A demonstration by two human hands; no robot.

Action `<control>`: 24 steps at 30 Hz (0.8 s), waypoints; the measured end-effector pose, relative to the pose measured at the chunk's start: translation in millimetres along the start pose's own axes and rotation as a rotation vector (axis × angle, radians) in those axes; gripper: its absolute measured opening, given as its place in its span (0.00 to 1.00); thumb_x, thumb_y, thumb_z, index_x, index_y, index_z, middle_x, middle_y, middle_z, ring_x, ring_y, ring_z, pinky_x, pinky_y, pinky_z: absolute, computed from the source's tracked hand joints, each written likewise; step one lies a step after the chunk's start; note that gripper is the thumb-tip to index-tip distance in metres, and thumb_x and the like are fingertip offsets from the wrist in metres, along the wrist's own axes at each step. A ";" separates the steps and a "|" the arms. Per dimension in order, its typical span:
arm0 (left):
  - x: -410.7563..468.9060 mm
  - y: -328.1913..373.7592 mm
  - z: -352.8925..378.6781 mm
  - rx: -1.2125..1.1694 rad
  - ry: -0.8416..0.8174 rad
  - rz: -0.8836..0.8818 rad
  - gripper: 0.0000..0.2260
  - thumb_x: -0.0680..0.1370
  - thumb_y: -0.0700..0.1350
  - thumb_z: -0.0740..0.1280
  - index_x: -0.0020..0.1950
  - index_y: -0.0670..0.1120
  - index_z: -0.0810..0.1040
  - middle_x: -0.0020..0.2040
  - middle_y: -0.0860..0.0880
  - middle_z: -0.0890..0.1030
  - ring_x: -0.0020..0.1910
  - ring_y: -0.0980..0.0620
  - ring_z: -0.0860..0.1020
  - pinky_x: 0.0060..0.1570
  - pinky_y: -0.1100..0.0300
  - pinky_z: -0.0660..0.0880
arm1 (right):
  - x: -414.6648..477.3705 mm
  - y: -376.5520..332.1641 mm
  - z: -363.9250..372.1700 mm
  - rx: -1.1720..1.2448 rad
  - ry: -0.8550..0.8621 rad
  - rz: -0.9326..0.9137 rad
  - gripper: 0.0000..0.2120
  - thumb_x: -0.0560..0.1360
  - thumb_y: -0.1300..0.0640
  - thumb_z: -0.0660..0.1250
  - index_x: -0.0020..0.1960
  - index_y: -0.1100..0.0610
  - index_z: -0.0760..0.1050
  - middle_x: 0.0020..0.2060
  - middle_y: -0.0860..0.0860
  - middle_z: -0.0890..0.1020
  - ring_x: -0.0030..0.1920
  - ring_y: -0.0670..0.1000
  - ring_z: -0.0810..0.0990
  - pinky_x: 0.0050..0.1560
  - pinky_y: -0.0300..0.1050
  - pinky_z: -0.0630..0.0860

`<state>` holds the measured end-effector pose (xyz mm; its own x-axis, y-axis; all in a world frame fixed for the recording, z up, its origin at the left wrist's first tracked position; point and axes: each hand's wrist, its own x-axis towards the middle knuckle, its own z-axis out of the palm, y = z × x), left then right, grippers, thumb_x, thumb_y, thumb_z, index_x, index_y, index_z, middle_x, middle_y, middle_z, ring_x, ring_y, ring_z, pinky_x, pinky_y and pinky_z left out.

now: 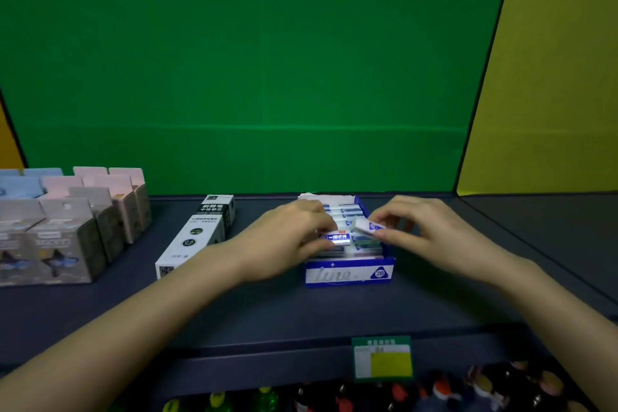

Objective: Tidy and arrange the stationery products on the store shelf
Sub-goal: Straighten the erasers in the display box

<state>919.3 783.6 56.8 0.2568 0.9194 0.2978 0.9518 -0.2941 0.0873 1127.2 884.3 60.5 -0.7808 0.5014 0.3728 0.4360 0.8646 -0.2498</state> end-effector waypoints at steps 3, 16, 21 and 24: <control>5.6 -3.0 5.6 -0.029 -0.066 -0.029 0.14 0.77 0.53 0.61 0.55 0.46 0.76 0.52 0.48 0.77 0.50 0.51 0.74 0.53 0.51 0.72 | 4.8 6.8 8.0 0.029 -0.030 -0.017 0.11 0.73 0.48 0.65 0.53 0.49 0.78 0.45 0.43 0.79 0.45 0.41 0.77 0.43 0.30 0.71; 16.6 -9.7 9.2 -0.101 -0.107 -0.056 0.08 0.73 0.48 0.69 0.49 0.46 0.80 0.44 0.52 0.80 0.39 0.55 0.74 0.39 0.67 0.69 | 14.8 6.9 7.0 -0.139 -0.216 -0.051 0.13 0.72 0.44 0.67 0.54 0.47 0.78 0.50 0.41 0.81 0.48 0.41 0.78 0.48 0.40 0.74; 20.1 -10.6 10.4 -0.139 -0.095 -0.071 0.08 0.70 0.45 0.72 0.47 0.44 0.83 0.43 0.48 0.82 0.34 0.57 0.73 0.34 0.75 0.66 | 22.6 0.0 2.0 -0.214 -0.273 -0.052 0.11 0.70 0.48 0.70 0.52 0.47 0.78 0.46 0.44 0.83 0.46 0.43 0.80 0.49 0.43 0.76; 23.1 -11.4 10.5 -0.156 -0.098 -0.080 0.08 0.69 0.44 0.73 0.46 0.43 0.83 0.41 0.45 0.83 0.31 0.59 0.73 0.32 0.75 0.66 | 27.4 -2.3 3.1 -0.228 -0.296 -0.053 0.09 0.70 0.50 0.71 0.49 0.48 0.79 0.44 0.45 0.84 0.44 0.43 0.80 0.48 0.44 0.77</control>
<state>916.2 811.0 52.8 0.2042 0.9601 0.1909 0.9342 -0.2494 0.2551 1103.4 895.9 68.5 -0.8857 0.4539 0.0974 0.4543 0.8906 -0.0190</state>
